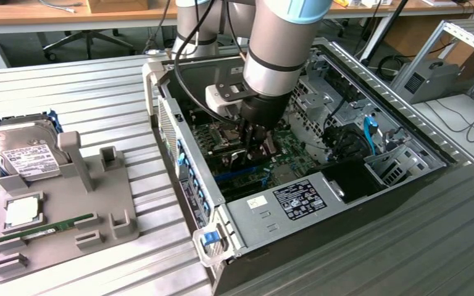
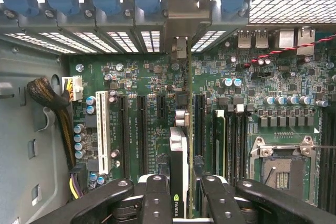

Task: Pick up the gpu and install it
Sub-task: 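Insert the gpu into the slot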

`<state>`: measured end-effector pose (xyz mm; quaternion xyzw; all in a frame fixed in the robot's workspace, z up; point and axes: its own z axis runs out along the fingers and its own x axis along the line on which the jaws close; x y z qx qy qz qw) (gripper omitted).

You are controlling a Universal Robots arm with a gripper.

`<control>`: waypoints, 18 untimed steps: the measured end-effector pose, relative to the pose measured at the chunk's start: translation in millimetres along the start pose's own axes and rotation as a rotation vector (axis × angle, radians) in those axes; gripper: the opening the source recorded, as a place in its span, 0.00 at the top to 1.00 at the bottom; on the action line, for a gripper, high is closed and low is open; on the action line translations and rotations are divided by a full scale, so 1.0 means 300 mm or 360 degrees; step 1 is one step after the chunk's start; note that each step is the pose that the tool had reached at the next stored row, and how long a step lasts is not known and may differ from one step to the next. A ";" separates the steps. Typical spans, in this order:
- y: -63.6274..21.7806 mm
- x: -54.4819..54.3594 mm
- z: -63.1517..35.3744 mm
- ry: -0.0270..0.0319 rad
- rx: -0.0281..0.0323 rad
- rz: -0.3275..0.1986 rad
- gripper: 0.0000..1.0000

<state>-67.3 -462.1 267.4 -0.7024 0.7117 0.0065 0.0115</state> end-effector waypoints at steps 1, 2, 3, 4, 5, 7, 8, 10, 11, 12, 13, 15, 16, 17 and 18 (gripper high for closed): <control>0.000 0.000 0.000 -0.00001 0.00000 0.0000 0.73; 0.000 0.000 0.000 -0.00001 0.00000 0.0000 0.73; 0.000 0.000 0.001 -0.00002 0.00000 0.0000 0.73; 0.000 0.000 0.002 -0.00005 0.00001 0.0000 0.73; 0.000 0.000 0.003 -0.00006 0.00001 0.0000 0.73; 0.000 0.000 0.006 -0.00001 0.00000 0.0000 0.73; 0.000 0.000 0.007 0.00000 -0.00001 0.0000 0.73; 0.000 0.000 0.010 0.00000 0.00000 0.0000 0.73; 0.000 0.000 0.011 -0.00002 0.00001 0.0000 0.73; 0.000 0.000 0.012 -0.00002 0.00001 0.0000 0.73; 0.001 0.000 0.014 -0.00001 0.00001 0.0000 0.73; 0.001 0.001 0.016 0.00007 -0.00003 0.0000 0.73; 0.001 0.000 0.017 0.00001 0.00000 0.0000 0.73; 0.001 0.000 0.017 0.00001 0.00000 0.0000 0.73; 0.001 0.000 0.017 0.00002 -0.00001 0.0000 0.73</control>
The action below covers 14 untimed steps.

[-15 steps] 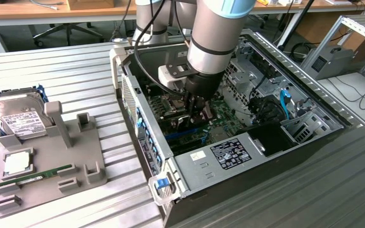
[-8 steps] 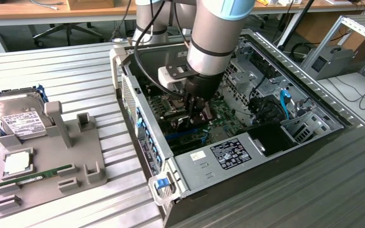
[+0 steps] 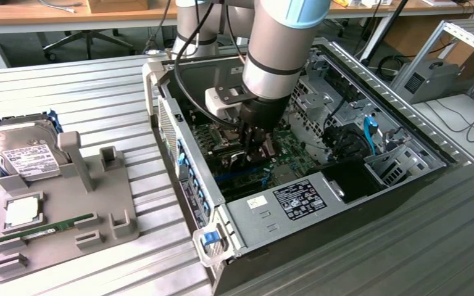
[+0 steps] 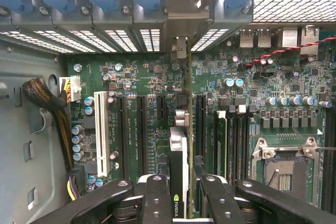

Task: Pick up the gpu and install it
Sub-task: 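Insert the gpu into the slot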

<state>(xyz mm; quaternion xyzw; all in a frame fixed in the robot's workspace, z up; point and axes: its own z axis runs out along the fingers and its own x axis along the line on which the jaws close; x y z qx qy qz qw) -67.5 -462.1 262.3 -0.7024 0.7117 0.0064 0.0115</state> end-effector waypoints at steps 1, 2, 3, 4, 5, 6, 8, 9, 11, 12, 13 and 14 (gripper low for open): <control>0.000 0.000 0.000 0.00000 0.00000 0.0000 0.73; 0.000 0.000 0.001 -0.00001 0.00001 0.0000 0.73; 0.000 0.000 0.003 -0.00006 0.00003 0.0000 0.73; 0.000 0.000 0.003 -0.00002 0.00001 0.0000 0.73; 0.000 0.000 0.003 0.00002 -0.00001 0.0000 0.73; 0.000 0.000 0.003 0.00000 0.00000 0.0000 0.73; 0.000 0.000 0.004 0.00000 0.00000 0.0000 0.73; 0.000 0.000 0.004 -0.00002 0.00001 0.0000 0.73; 0.000 0.000 0.007 -0.00004 0.00002 0.0000 0.73; 0.000 0.000 0.008 0.00000 -0.00001 0.0000 0.73; 0.000 0.000 0.008 0.00001 -0.00001 0.0000 0.73; 0.001 0.000 0.008 0.00001 -0.00001 0.0000 0.73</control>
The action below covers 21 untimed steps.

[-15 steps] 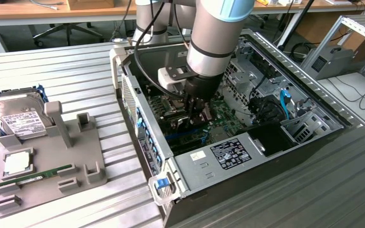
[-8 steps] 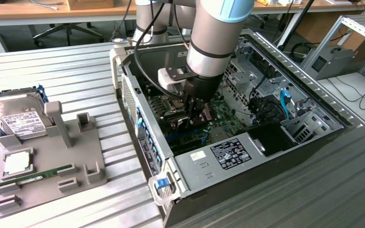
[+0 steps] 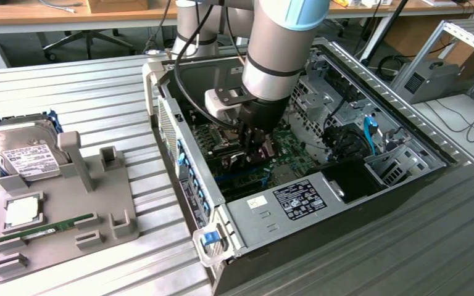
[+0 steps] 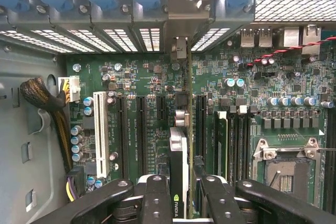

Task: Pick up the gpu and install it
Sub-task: 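Insert the gpu into the slot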

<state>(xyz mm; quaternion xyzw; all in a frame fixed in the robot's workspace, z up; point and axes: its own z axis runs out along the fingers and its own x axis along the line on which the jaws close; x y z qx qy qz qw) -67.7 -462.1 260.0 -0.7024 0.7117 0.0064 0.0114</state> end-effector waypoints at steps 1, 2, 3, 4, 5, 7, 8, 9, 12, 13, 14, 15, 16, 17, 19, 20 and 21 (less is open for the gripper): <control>0.000 0.000 0.000 -0.00002 0.00002 0.0000 0.73; 0.000 0.000 0.001 -0.00006 0.00003 0.0000 0.73; 0.000 0.000 0.002 -0.00008 0.00004 0.0000 0.73; 0.000 0.000 0.003 -0.00003 0.00002 0.0000 0.73; 0.000 0.000 0.003 -0.00002 0.00001 0.0000 0.73; 0.000 0.000 0.003 0.00000 0.00001 0.0000 0.73; 0.000 0.000 0.004 -0.00002 0.00002 0.0000 0.73; 0.000 0.000 0.005 -0.00005 0.00003 0.0000 0.73; 0.000 0.000 0.006 0.00001 0.00000 0.0000 0.73; 0.000 0.000 0.007 -0.00001 0.00001 0.0000 0.73; 0.000 0.000 0.008 -0.00003 0.00002 0.0000 0.73; 0.000 0.000 0.008 -0.00003 0.00002 0.0000 0.73; 0.000 0.000 0.008 -0.00001 0.00002 0.0000 0.73; 0.000 0.000 0.008 -0.00001 0.00001 0.0000 0.73; 0.000 0.000 0.010 -0.00007 0.00004 0.0000 0.73; 0.000 0.000 0.011 -0.00005 0.00003 0.0000 0.73; 0.000 0.000 0.012 -0.00003 0.00002 0.0000 0.73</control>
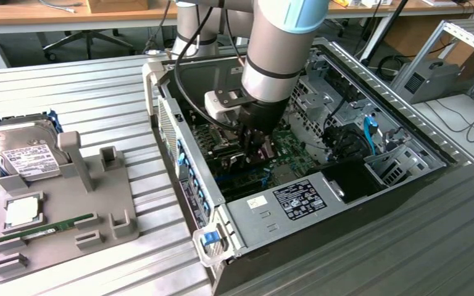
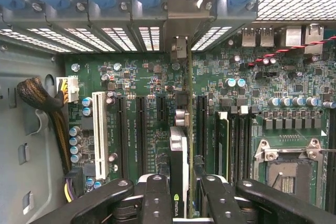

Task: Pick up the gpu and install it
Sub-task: 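Insert the gpu into the slot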

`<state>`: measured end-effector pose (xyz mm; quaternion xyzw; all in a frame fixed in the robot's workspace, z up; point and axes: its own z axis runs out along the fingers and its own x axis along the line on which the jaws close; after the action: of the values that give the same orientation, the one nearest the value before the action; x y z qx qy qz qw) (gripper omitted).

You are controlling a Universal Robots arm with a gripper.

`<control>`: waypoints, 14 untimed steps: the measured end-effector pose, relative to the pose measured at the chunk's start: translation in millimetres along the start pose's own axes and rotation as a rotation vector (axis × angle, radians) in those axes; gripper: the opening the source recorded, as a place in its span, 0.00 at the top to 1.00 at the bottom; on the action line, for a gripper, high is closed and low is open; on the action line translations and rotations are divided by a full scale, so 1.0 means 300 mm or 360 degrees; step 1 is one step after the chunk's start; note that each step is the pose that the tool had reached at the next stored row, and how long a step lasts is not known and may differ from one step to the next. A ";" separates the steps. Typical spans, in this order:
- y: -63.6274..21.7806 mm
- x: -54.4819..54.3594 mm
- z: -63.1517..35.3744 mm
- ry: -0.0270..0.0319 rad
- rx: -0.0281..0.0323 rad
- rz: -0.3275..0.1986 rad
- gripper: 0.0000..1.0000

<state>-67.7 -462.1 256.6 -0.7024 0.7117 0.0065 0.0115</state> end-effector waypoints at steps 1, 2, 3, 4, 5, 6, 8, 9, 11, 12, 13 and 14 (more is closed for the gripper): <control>0.000 0.000 0.000 0.00002 -0.00001 0.0000 0.73; 0.000 0.000 0.000 0.00002 -0.00001 0.0000 0.73; 0.000 0.000 0.001 0.00002 -0.00001 0.0000 0.73; 0.000 0.000 0.002 -0.00004 0.00002 0.0000 0.73; 0.000 0.000 0.003 0.00000 0.00001 0.0000 0.73; 0.000 0.000 0.004 0.00004 -0.00001 0.0000 0.73; 0.000 0.000 0.004 0.00005 -0.00002 0.0000 0.73; 0.000 0.000 0.004 0.00003 -0.00001 0.0000 0.73; 0.001 0.000 0.007 0.00001 0.00000 0.0000 0.73; 0.001 0.000 0.007 0.00003 -0.00002 0.0000 0.73; 0.001 0.000 0.007 0.00004 -0.00002 0.0000 0.73; 0.001 0.000 0.007 0.00006 -0.00002 0.0000 0.73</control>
<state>-68.0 -462.2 254.4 -0.7024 0.7117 0.0064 0.0113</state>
